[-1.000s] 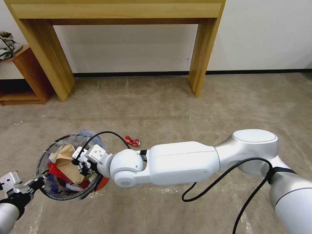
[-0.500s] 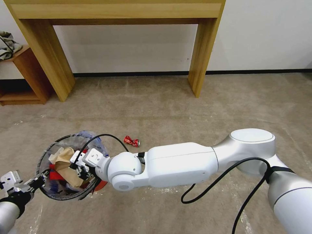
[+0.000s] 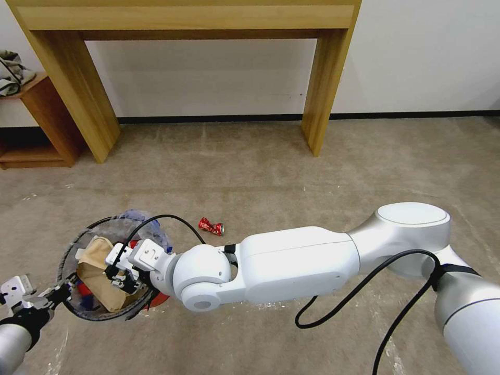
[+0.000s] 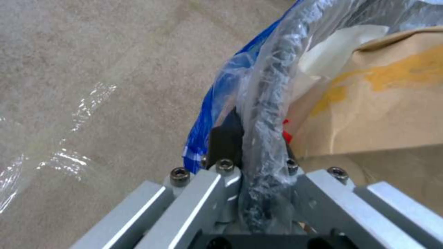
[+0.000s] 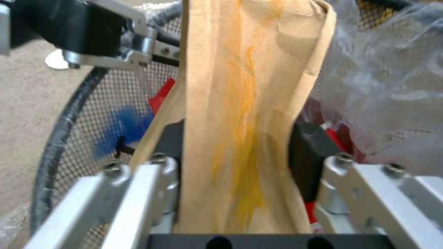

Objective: Pick up the trash bin and place the garbage on the floor into it.

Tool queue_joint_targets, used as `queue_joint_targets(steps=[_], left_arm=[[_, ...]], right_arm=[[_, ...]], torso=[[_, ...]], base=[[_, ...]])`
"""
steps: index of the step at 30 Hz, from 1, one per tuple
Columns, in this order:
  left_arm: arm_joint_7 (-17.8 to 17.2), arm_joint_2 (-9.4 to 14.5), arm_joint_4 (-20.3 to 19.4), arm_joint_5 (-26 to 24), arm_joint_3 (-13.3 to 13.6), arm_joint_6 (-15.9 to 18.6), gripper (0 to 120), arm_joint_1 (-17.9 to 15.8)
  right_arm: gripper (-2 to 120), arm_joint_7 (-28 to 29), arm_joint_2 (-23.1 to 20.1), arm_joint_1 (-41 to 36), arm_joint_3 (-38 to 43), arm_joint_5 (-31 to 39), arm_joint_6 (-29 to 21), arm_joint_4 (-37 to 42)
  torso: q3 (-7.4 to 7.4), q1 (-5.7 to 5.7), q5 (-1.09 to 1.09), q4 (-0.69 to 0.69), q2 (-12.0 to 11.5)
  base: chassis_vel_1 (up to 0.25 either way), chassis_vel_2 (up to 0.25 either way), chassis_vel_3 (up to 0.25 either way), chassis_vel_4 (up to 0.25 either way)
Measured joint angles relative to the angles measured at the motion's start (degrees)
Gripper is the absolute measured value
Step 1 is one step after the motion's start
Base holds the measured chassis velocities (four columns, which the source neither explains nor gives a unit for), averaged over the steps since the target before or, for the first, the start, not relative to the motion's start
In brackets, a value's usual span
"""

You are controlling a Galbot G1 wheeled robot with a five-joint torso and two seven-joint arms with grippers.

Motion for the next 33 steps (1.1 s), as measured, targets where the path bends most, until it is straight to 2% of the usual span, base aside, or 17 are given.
queue_joint_targets(steps=[3, 4, 6, 7, 8, 9, 14, 33], left_arm=[[0.0, -0.2, -0.1, 0.1, 0.0, 0.0, 1, 0.0], [0.0, -0.2, -0.1, 0.1, 0.0, 0.0, 1, 0.0], [0.0, -0.3, -0.1, 0.1, 0.0, 0.0, 1, 0.0], [0.0, -0.3, -0.1, 0.1, 0.0, 0.0, 1, 0.0], [0.0, -0.4, -0.1, 0.2, 0.0, 0.0, 1, 0.0], [0.0, -0.4, -0.1, 0.2, 0.0, 0.0, 1, 0.0], [0.0, -0.6, -0.1, 0.4, 0.2, 0.0, 1, 0.0], [-0.1, -0.4, 0.0, 0.5, 0.2, 0.0, 1, 0.0]], right_arm=[[64, 0.0, -0.3, 0.1, 0.2, 0.0, -0.1, 0.5], [64, 0.0, -0.3, 0.1, 0.2, 0.0, -0.1, 0.5], [76, 0.1, -0.4, 0.3, 0.4, 0.0, -0.1, 0.8], [76, 0.1, -0.4, 0.3, 0.4, 0.0, -0.1, 0.8], [83, 0.1, -0.5, 0.4, 0.4, 0.0, -0.1, 1.0], [83, 0.1, -0.5, 0.4, 0.4, 0.0, -0.1, 1.0], [99, 0.2, -0.8, 0.5, 0.6, 0.0, -0.1, 1.3], [100, 0.6, -2.3, 0.5, 1.9, -0.2, -0.1, 2.7]], torso=[[0.00, 0.00, 0.00, 0.00, 0.0], [0.00, 0.00, 0.00, 0.00, 0.0], [0.00, 0.00, 0.00, 0.00, 0.0], [0.00, 0.00, 0.00, 0.00, 0.0], [0.00, 0.00, 0.00, 0.00, 0.0], [0.00, 0.00, 0.00, 0.00, 0.0], [0.00, 0.00, 0.00, 0.00, 0.0], [0.00, 0.00, 0.00, 0.00, 0.0]], base=[[0.000, 0.000, 0.000, 0.000], [0.000, 0.000, 0.000, 0.000], [0.000, 0.000, 0.000, 0.000], [0.000, 0.000, 0.000, 0.000], [0.000, 0.000, 0.000, 0.000], [0.000, 0.000, 0.000, 0.000], [0.000, 0.000, 0.000, 0.000], [0.000, 0.000, 0.000, 0.000]])
